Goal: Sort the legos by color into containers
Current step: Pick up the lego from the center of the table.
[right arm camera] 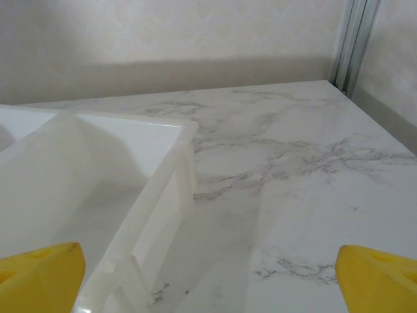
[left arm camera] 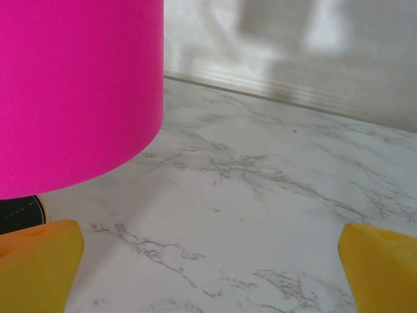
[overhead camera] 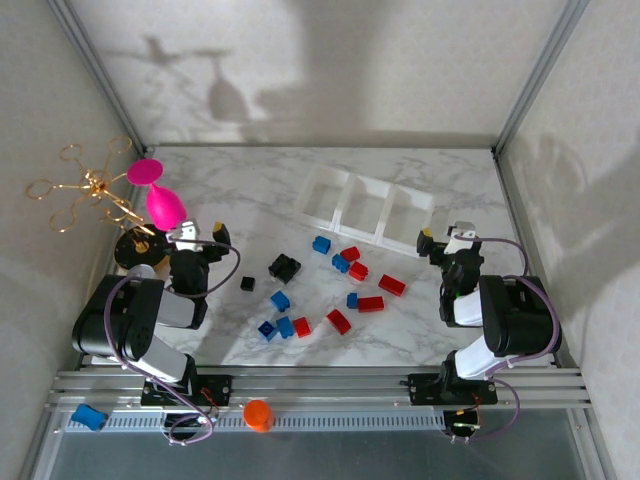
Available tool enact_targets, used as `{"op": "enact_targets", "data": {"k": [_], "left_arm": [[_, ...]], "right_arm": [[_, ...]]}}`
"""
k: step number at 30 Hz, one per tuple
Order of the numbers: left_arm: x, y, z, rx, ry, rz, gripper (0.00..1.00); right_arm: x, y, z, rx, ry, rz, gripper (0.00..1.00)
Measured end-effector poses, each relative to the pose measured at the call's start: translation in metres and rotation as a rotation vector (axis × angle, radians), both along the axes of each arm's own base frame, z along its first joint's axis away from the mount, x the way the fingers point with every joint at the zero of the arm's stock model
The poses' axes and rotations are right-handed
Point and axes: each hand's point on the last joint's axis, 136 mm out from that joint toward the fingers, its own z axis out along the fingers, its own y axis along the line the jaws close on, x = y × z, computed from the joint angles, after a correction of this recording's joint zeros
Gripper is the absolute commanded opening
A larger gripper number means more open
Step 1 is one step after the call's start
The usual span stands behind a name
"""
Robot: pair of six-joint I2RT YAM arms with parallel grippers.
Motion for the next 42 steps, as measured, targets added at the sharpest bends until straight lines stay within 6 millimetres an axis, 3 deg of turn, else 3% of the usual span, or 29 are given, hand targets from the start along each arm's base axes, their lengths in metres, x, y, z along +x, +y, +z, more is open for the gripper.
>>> {"op": "enact_targets", "data": {"k": [28, 35, 42], "left_arm": [[-0.002, -0.001, 0.004, 0.005, 0.000, 0.001, 0.99], [-0.004, 0.003, 0.036, -0.010, -0.040, 0.033, 0.99], [-0.008, 0.002, 0.041, -0.047, -0.012, 0.032, 1.00]], "right_arm": [[0.001, 0.002, 0.001, 0.001, 0.008, 0.009, 0.99], [-0.003, 0.000, 0.030, 0.007, -0.048, 0.000, 0.99], [0.005, -0.008, 0.054, 0.047, -0.056, -0.053, 0.99]]}}
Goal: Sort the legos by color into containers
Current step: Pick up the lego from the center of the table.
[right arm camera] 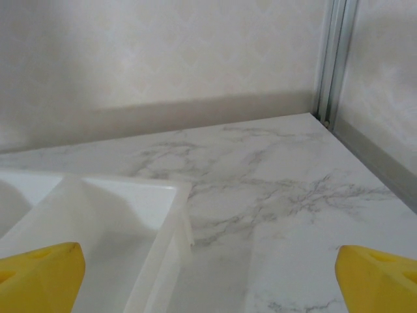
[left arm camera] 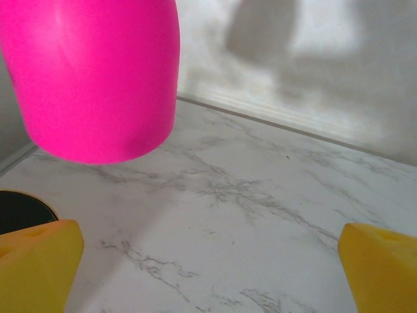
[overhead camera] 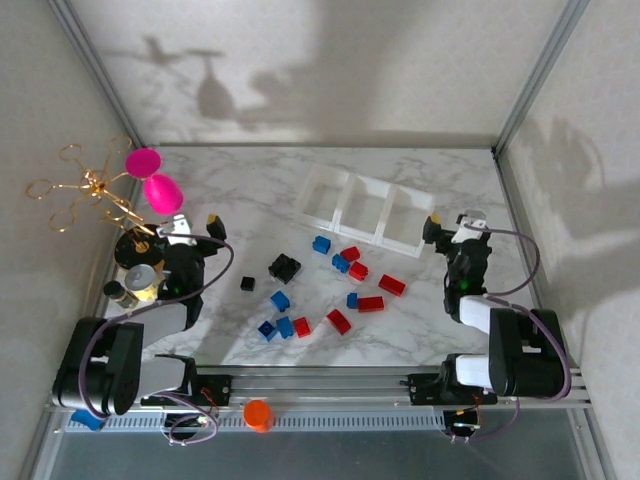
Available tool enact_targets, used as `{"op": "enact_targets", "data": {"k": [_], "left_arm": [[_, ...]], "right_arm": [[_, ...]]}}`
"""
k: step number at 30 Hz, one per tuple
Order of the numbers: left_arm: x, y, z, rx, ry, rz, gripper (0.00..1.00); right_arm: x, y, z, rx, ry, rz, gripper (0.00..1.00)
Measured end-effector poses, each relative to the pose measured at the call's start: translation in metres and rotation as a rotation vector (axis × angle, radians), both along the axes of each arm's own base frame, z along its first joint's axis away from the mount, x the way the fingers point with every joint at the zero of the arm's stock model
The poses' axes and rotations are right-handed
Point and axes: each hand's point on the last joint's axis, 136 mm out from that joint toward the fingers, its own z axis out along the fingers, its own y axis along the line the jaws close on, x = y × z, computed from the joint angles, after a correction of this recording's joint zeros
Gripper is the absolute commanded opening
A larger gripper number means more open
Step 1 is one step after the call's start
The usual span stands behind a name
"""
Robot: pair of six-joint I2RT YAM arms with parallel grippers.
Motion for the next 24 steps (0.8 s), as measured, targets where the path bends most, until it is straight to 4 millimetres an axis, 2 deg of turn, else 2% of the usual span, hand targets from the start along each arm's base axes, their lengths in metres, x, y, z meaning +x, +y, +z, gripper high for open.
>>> {"op": "enact_targets", "data": {"k": [8, 12, 17, 21, 24], "left_arm": [[0.019, -0.020, 0.015, -0.017, 0.053, -0.101, 1.00], [0.022, -0.030, 0.014, -0.074, 0.090, -0.147, 0.99], [0.020, -0.040, 0.018, -0.166, 0.099, -0.183, 1.00], [0.014, -0.052, 0.021, -0.229, 0.107, -0.215, 0.99], [0.007, -0.069, 0.023, -0.261, 0.118, -0.262, 0.99]], "right_arm": [[0.014, -0.015, 0.019, 0.130, 0.039, -0.102, 0.99], [0.019, -0.035, 0.019, 0.241, 0.098, -0.222, 0.99], [0.008, -0.055, 0.005, 0.338, 0.155, -0.343, 0.99], [0.003, -0.051, -0.007, 0.384, 0.209, -0.347, 0.99], [0.003, -0.044, -0.012, 0.411, 0.252, -0.320, 0.99]]}}
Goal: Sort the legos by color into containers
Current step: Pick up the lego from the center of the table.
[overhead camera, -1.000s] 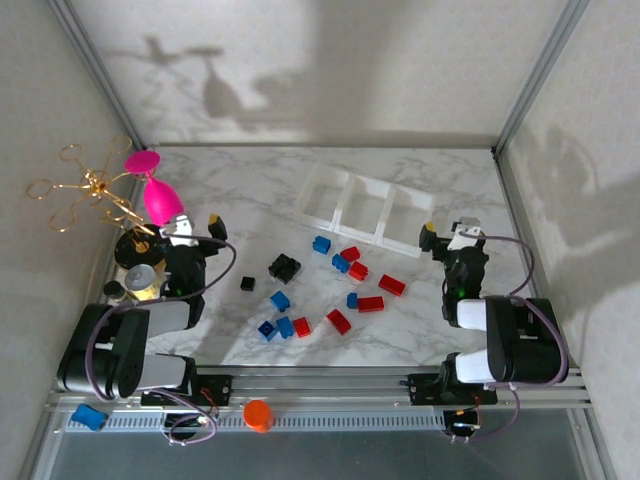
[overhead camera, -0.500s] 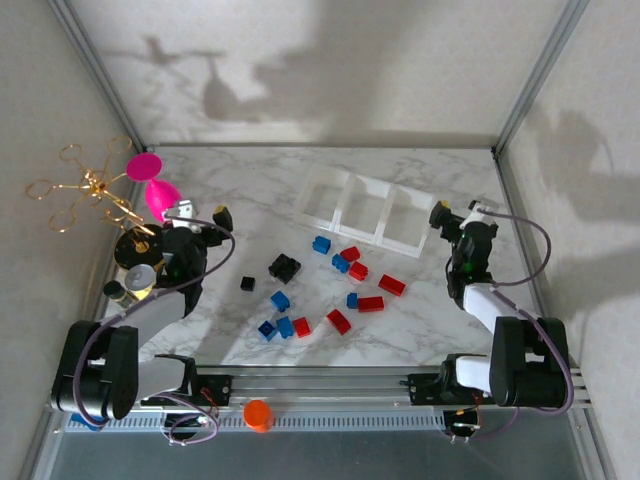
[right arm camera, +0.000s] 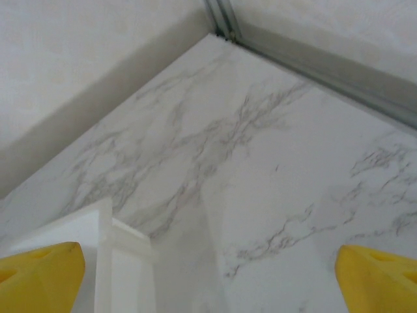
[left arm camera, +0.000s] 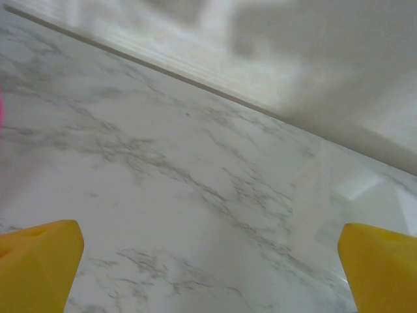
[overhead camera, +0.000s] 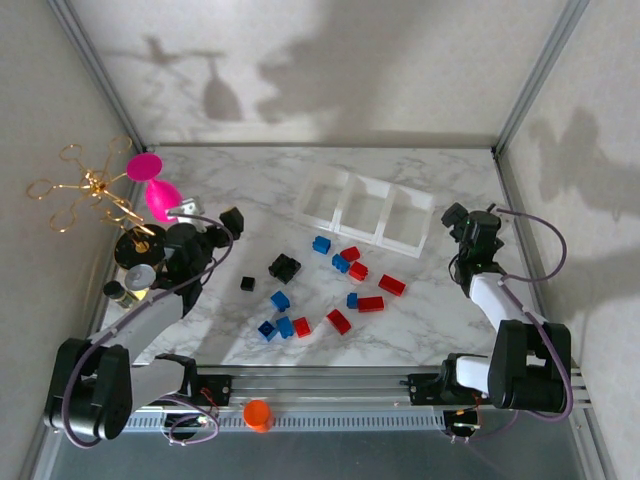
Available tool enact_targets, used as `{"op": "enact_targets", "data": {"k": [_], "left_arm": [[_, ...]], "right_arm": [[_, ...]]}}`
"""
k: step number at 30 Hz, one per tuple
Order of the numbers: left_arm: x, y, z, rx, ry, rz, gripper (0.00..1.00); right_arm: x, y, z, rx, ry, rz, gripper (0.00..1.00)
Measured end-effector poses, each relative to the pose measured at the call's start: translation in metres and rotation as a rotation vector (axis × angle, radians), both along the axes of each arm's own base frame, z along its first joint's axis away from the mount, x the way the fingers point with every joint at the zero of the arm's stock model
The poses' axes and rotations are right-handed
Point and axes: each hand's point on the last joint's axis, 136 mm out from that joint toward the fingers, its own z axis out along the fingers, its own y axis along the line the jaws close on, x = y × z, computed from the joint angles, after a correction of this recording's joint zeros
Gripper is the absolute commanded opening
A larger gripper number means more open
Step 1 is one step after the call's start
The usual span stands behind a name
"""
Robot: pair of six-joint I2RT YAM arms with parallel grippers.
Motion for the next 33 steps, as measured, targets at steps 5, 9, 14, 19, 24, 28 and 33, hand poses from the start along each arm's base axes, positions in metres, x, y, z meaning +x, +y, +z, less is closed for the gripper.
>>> {"op": "enact_targets", "data": {"k": [5, 9, 14, 19, 24, 28, 33], "left_arm": [[-0.014, -0.035, -0.001, -0.031, 0.024, -0.093, 0.99], [-0.027, -0.061, -0.005, -0.048, 0.050, -0.155, 0.99], [-0.046, -0.093, -0.010, -0.044, 0.079, -0.219, 0.99], [-0.065, -0.100, -0.010, -0.064, 0.094, -0.222, 0.99], [-0.079, -0.085, -0.002, -0.119, 0.089, -0.174, 0.99], [-0.090, -0.074, 0.002, -0.151, 0.092, -0.141, 0.99], [-0.100, -0.067, 0.001, -0.174, 0.111, -0.124, 0.99]], "right_arm": [[0.002, 0.026, -0.003, 0.038, 0.045, 0.096, 0.99], [-0.001, 0.061, -0.009, 0.054, 0.099, 0.212, 0.99], [-0.012, 0.126, -0.011, 0.050, 0.174, 0.413, 0.99], [-0.034, 0.199, -0.003, 0.034, 0.221, 0.626, 0.99], [-0.069, 0.260, -0.015, 0.009, 0.295, 0.811, 0.99], [-0.096, 0.309, -0.030, -0.029, 0.365, 0.961, 0.96], [-0.111, 0.361, -0.044, -0.102, 0.406, 1.102, 0.91]]}}
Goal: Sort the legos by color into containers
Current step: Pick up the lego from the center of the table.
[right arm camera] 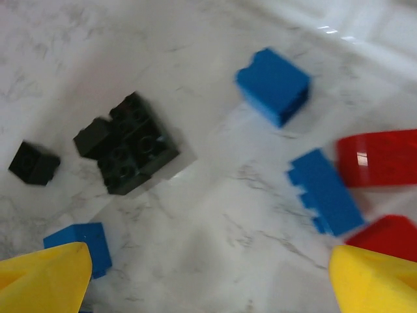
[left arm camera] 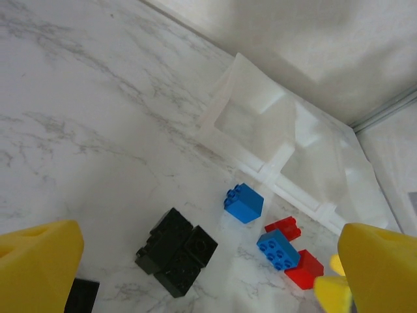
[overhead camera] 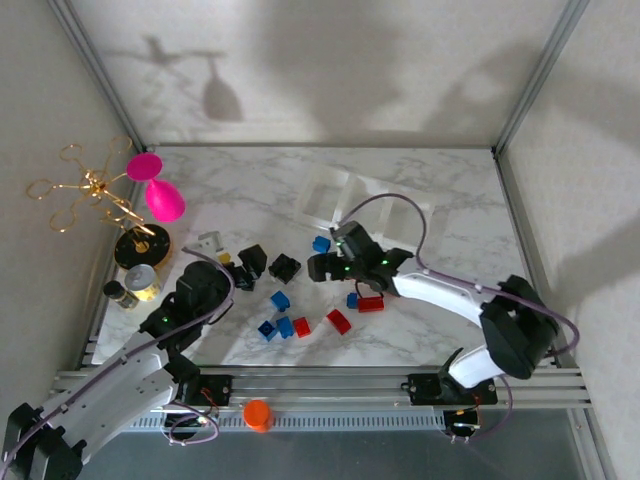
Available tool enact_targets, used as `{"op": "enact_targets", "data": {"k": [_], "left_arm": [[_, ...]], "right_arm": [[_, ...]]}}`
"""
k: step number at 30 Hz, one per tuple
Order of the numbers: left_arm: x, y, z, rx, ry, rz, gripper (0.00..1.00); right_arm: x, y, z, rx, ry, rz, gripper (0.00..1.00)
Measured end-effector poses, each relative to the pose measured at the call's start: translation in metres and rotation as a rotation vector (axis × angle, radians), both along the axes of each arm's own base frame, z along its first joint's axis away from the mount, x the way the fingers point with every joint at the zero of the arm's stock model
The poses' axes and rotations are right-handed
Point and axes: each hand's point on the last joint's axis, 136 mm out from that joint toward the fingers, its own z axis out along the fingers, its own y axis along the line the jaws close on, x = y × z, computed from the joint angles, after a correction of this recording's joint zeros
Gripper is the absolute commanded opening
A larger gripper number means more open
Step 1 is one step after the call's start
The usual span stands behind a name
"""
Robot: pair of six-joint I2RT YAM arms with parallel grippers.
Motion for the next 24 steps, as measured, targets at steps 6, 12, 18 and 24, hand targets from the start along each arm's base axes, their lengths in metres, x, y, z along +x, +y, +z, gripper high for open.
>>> {"op": "enact_targets", "data": {"k": [6, 12, 18, 24], "left_arm": [[-0.007, 0.005, -0.006, -0.008, 0.034, 0.016, 1.00], [-0.008, 0.011, -0.012, -0.004, 0.059, 0.044, 0.99], [-0.009, 0.015, -0.015, 0.009, 0.070, 0.063, 1.00], [-0.009, 0.019, -0.019, 0.024, 0.080, 0.080, 0.99]], "right_arm": [[0.004, 0.032, -0.026, -0.074, 0.019, 0.082, 0.86], [0.019, 0.052, -0.048, -0.130, 0.021, 0.103, 0.85], [0.036, 0.068, -0.061, -0.160, 0.007, 0.097, 0.85], [0.047, 0.071, -0.067, -0.192, -0.020, 0.075, 0.83]]}}
